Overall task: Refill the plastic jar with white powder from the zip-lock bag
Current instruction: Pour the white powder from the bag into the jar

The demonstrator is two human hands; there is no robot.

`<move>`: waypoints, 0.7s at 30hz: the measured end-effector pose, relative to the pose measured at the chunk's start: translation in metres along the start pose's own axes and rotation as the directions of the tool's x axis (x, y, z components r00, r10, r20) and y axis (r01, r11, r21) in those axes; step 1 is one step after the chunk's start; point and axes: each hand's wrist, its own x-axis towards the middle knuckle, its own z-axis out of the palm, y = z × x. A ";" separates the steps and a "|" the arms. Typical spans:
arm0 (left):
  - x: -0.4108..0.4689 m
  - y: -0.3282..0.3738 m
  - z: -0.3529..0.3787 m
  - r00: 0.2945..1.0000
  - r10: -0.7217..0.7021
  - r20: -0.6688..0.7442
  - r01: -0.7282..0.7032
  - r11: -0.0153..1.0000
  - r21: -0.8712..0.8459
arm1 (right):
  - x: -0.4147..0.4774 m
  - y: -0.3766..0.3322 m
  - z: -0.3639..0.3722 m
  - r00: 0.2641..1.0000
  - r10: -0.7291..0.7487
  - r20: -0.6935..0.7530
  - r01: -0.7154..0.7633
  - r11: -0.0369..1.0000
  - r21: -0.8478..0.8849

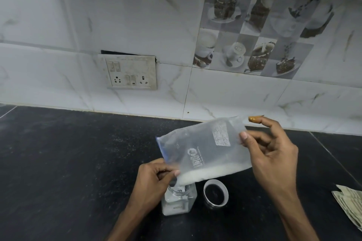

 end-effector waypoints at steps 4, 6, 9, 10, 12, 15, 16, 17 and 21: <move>0.000 -0.003 0.001 1.000 0.006 -0.013 -0.006 1.000 0.010 | 0.000 0.001 0.000 1.000 0.006 -0.016 -0.006 1.000 0.022; 0.001 -0.005 0.001 1.000 0.013 -0.017 -0.013 1.000 0.005 | -0.001 0.001 0.000 1.000 0.003 -0.016 -0.002 1.000 0.020; 0.000 -0.004 0.001 1.000 -0.001 -0.008 0.001 1.000 -0.006 | -0.001 0.002 0.000 0.999 0.001 -0.038 0.000 1.000 0.022; 0.000 -0.003 0.001 1.000 0.004 -0.013 -0.004 1.000 0.001 | -0.002 0.002 0.000 1.000 -0.003 -0.029 0.004 1.000 0.021; 0.000 -0.003 0.001 0.999 0.022 -0.026 -0.022 1.000 0.005 | -0.003 0.003 0.000 1.000 -0.011 -0.028 0.012 1.000 0.016; -0.001 -0.002 0.001 1.000 0.009 -0.014 -0.009 1.000 -0.007 | -0.003 0.003 0.000 0.999 -0.015 -0.046 0.016 1.000 0.024; -0.002 -0.002 0.002 1.000 0.009 -0.010 -0.009 1.000 -0.009 | -0.003 0.003 0.000 0.999 -0.014 -0.039 0.015 0.999 0.029; -0.001 -0.003 0.002 1.000 0.013 -0.011 -0.013 1.000 -0.015 | -0.003 0.003 -0.001 0.999 -0.014 -0.041 0.015 0.999 0.030; -0.001 -0.003 0.002 1.000 0.019 -0.014 -0.019 1.000 -0.003 | -0.002 0.003 0.000 0.999 -0.025 -0.042 0.026 0.999 0.022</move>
